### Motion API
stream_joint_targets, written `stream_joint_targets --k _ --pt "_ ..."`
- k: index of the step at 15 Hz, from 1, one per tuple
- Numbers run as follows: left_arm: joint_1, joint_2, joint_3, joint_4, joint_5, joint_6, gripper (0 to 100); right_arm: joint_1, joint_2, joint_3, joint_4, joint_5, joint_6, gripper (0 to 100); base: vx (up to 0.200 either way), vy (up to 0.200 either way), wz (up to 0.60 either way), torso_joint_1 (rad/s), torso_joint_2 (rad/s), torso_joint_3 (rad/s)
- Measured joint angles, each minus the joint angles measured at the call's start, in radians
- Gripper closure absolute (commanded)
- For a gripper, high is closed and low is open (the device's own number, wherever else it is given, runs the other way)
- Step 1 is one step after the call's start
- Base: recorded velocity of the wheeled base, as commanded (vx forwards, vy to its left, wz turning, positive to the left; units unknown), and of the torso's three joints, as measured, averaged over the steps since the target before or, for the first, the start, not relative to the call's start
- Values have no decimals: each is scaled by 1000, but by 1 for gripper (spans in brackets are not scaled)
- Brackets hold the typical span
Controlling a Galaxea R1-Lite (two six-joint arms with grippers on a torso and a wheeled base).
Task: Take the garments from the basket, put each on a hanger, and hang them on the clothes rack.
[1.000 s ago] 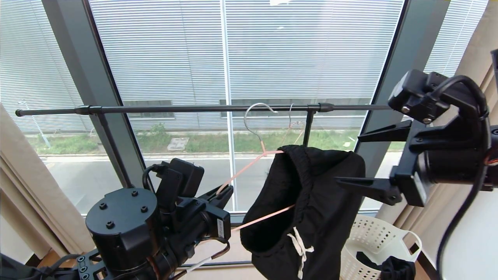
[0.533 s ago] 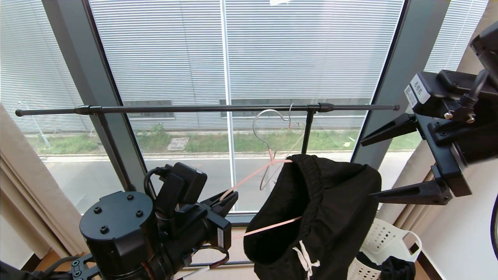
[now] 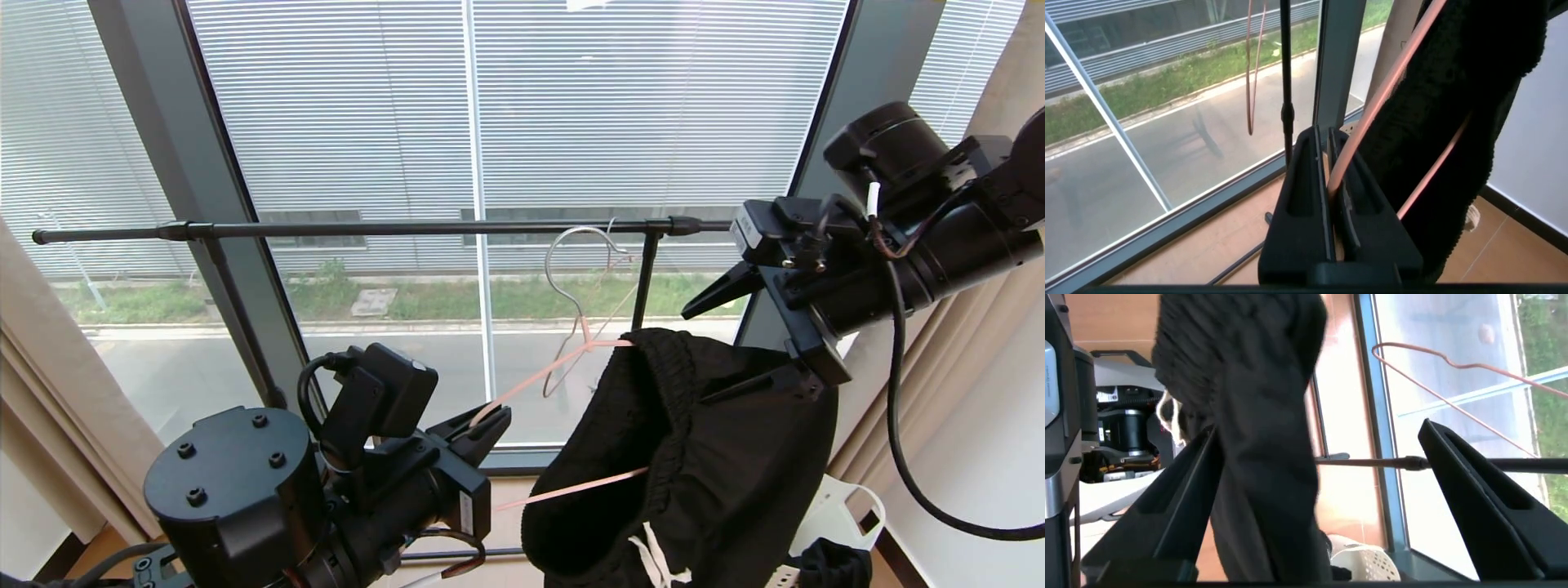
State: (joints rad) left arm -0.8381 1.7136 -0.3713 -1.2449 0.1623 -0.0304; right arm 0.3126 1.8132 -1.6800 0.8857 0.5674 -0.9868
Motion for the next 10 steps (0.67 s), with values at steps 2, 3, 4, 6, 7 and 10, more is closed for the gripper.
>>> stream_joint_targets --k 2,3,4,6,7,10 --pt "-7 -3 0 0 -1 0 100 -5 38 -23 1 14 0 0 0 0 0 0 0 0" --pt "-9 -4 0 0 -1 -1 100 -5 55 -30 1 42 0 0 0 0 0 0 0 0" --pt "-9 -5 0 0 -1 -3 100 -5 69 -36 0 75 1 0 0 0 0 0 0 0" --pt "-10 -6 1 0 -1 -2 100 -1 89 -51 3 106 2 0 0 0 0 0 0 0" --pt "-10 -6 1 0 -1 -2 100 1 93 -55 6 122 2 0 0 0 0 0 0 0" --pt "-10 -6 1 0 -1 -3 100 16 96 -60 12 140 4 0 0 0 0 0 0 0"
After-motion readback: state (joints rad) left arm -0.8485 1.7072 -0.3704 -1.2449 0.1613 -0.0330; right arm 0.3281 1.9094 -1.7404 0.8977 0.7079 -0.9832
